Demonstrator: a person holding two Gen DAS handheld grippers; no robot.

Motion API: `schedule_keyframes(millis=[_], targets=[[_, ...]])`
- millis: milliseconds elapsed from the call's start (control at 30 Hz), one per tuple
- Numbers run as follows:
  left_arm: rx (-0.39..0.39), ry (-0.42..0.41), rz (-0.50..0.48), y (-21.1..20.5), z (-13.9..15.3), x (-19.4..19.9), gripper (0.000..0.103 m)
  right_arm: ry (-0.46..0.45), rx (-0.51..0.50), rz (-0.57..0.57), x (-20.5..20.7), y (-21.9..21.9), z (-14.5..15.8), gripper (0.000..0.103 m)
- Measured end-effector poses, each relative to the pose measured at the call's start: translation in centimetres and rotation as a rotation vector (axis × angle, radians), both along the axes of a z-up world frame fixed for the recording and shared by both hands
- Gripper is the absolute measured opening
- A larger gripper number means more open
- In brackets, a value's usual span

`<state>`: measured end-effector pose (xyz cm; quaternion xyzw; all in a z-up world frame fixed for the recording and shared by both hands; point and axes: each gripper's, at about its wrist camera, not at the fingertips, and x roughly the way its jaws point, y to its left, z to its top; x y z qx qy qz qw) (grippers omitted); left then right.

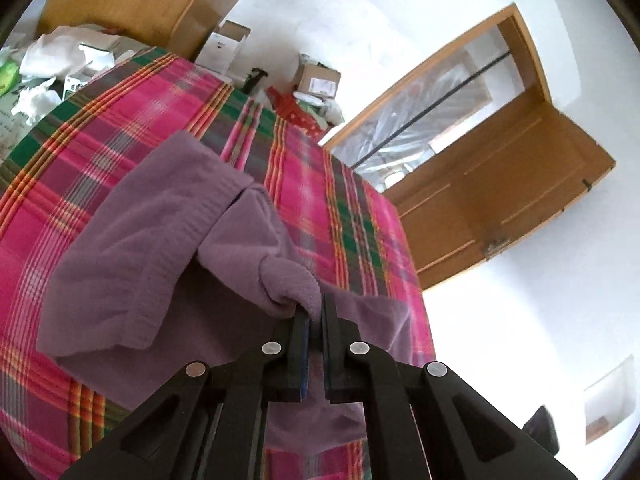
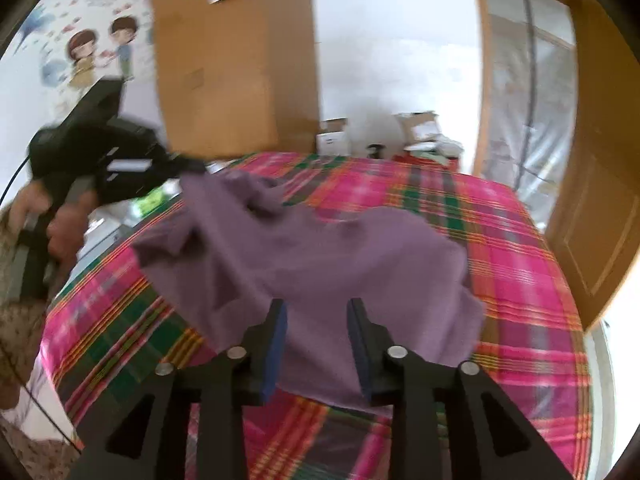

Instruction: Fold clothes

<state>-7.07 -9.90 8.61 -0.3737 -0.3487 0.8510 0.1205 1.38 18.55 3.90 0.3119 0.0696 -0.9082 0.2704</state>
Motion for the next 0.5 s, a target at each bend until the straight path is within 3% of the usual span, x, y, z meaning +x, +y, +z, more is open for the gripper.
schedule_keyframes(millis=[167,400,433,500], targets=[[0.015,0.010,0.018,-0.5,0.5,-1.0,0.005,0.001,0.079,0.002,-0.6,-2.1,-1.5,0.036],[0.009,0.039,0.035,-1.5,1.4,-1.7,0.005,-0.015,0.122,-0.138,-2.6,-0.4,-2.3,0.036],[0.009,0.042,0.039,-1.7,1.5,-1.7,0.005,-0.016,0.125,-0.159,-2.8,0.0,-2.3,0.034],[0.010,0.047,0.048,-2.0,1.7,-1.8,0.005,-0.017,0.127,-0.199,-3.1,0.6,-2.3,0.019]])
